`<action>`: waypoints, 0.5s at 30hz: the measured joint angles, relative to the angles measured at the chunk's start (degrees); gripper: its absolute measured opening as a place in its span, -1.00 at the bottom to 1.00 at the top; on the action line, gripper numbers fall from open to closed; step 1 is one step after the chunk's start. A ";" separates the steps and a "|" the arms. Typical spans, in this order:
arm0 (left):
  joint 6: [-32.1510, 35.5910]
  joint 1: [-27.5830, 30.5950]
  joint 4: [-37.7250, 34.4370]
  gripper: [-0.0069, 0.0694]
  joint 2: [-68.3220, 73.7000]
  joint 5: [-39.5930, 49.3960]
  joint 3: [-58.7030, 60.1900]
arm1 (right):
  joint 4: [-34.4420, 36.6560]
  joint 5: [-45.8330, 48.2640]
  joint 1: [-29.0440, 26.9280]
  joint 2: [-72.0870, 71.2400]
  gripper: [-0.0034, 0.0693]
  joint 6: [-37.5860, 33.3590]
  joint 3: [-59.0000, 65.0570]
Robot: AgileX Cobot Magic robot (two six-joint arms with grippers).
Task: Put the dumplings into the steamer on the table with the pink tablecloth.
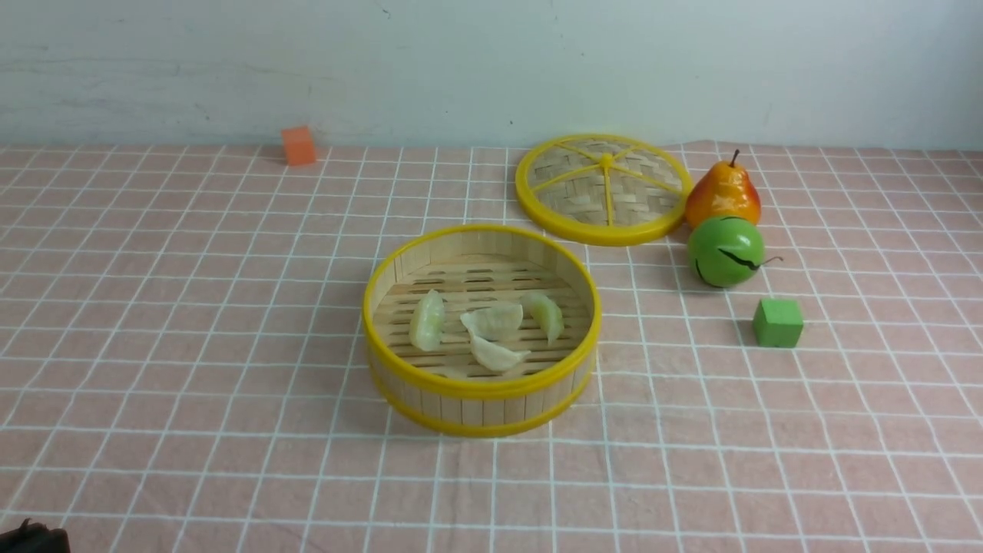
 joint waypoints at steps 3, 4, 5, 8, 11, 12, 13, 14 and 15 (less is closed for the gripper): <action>0.00 0.00 -0.05 -0.61 0.00 0.00 0.00 | 0.18 2.68 -0.60 -0.02 -0.96 0.00 -0.24; 0.00 0.00 -0.05 -0.61 0.00 0.05 0.00 | 0.33 3.45 -0.60 -0.02 -0.96 0.00 -0.36; 0.00 0.00 -0.05 -0.61 0.00 0.05 0.00 | 0.44 3.45 -0.60 -0.02 -0.96 0.00 -0.32; 0.00 0.00 -0.05 -0.60 0.00 0.05 0.00 | 0.89 4.42 -0.60 -0.02 -0.96 0.00 -0.52; 0.00 0.00 -0.05 -0.59 0.00 0.05 0.00 | 0.89 4.49 -0.60 -0.02 -0.96 0.00 -0.54; 0.00 0.00 -0.05 -0.59 0.00 0.05 0.00 | 0.89 4.49 -0.60 -0.02 -0.96 0.00 -0.54; 0.00 0.00 -0.05 -0.59 0.00 0.05 0.00 | 0.89 4.51 -0.60 -0.02 -0.96 0.00 -0.54; 0.00 0.00 -0.05 -0.59 0.00 0.05 0.00 | 0.89 4.56 -0.60 -0.02 -0.96 0.00 -0.54; 0.00 0.00 -0.05 -0.59 0.00 0.05 0.00 | 0.89 4.56 -0.60 -0.02 -0.96 0.00 -0.54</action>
